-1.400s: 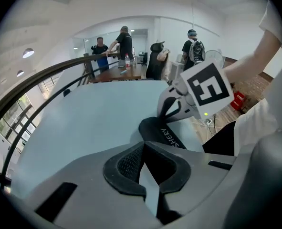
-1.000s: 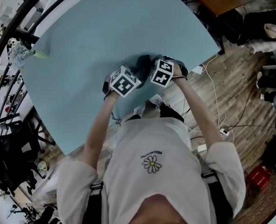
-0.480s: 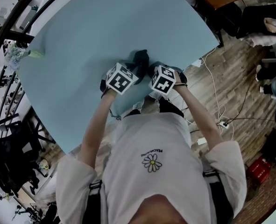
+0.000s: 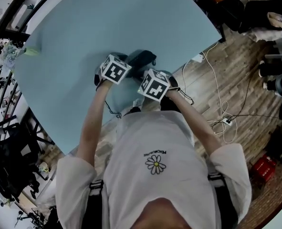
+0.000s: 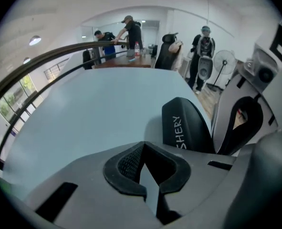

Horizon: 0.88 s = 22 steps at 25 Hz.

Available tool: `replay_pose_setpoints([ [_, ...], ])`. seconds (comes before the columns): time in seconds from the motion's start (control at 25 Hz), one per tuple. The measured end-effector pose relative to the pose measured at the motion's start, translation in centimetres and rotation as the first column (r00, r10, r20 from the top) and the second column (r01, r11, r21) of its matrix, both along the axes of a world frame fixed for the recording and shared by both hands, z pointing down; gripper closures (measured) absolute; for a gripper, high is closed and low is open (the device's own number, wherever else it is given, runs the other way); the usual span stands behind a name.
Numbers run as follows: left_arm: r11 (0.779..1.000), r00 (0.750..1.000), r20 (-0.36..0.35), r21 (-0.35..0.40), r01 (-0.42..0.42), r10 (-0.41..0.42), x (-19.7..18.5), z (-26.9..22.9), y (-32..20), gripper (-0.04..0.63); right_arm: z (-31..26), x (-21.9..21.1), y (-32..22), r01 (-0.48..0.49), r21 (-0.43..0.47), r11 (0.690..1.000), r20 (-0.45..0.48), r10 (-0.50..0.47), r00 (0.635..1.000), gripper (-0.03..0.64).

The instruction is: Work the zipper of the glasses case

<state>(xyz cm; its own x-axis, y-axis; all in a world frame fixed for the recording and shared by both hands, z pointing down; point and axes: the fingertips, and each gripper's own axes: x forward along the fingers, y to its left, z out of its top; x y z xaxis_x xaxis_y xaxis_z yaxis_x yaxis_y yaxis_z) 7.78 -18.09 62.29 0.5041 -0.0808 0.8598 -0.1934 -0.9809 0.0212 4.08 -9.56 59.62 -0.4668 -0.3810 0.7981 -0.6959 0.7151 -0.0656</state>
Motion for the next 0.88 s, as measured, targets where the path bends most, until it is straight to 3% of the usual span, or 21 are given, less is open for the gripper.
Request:
replay_pose_setpoints([
  [0.12,0.991,0.998,-0.027,-0.117,0.061,-0.065,-0.6,-0.3,-0.3,0.581,0.4,0.0,-0.2,-0.005,0.021,1.0,-0.053,0.006,0.999,0.609],
  [0.28,0.977,0.995,-0.024,-0.192,0.091,-0.098,-1.8,-1.2,1.0,0.581,1.2,1.8,-0.1,0.016,0.042,0.999,-0.122,-0.011,0.992,0.609],
  [0.44,0.939,0.985,-0.027,-0.308,0.152,-0.169,-4.1,-0.7,3.7,0.581,2.4,4.3,-1.3,0.045,0.099,0.994,-0.242,-0.02,0.97,0.609],
  [0.56,0.907,0.991,-0.031,-0.407,0.105,-0.128,-4.5,0.1,8.4,0.581,3.4,4.9,-3.4,0.147,0.153,0.977,-0.31,-0.094,0.946,0.609],
  [0.68,0.897,0.997,-0.048,-0.441,0.037,-0.065,-3.3,0.7,13.3,0.581,4.2,4.3,-4.9,0.29,0.168,0.942,-0.348,-0.218,0.912,0.609],
  [0.76,0.905,0.994,-0.085,-0.424,0.03,-0.072,-2.6,-0.1,14.0,0.581,4.5,3.9,-5.0,0.338,0.153,0.929,-0.352,-0.268,0.897,0.609],
  [0.88,0.961,0.983,-0.163,-0.274,0.035,-0.083,-1.7,-4.0,10.4,0.581,4.5,3.7,-4.9,0.356,0.144,0.923,-0.333,-0.294,0.896,0.609],
])
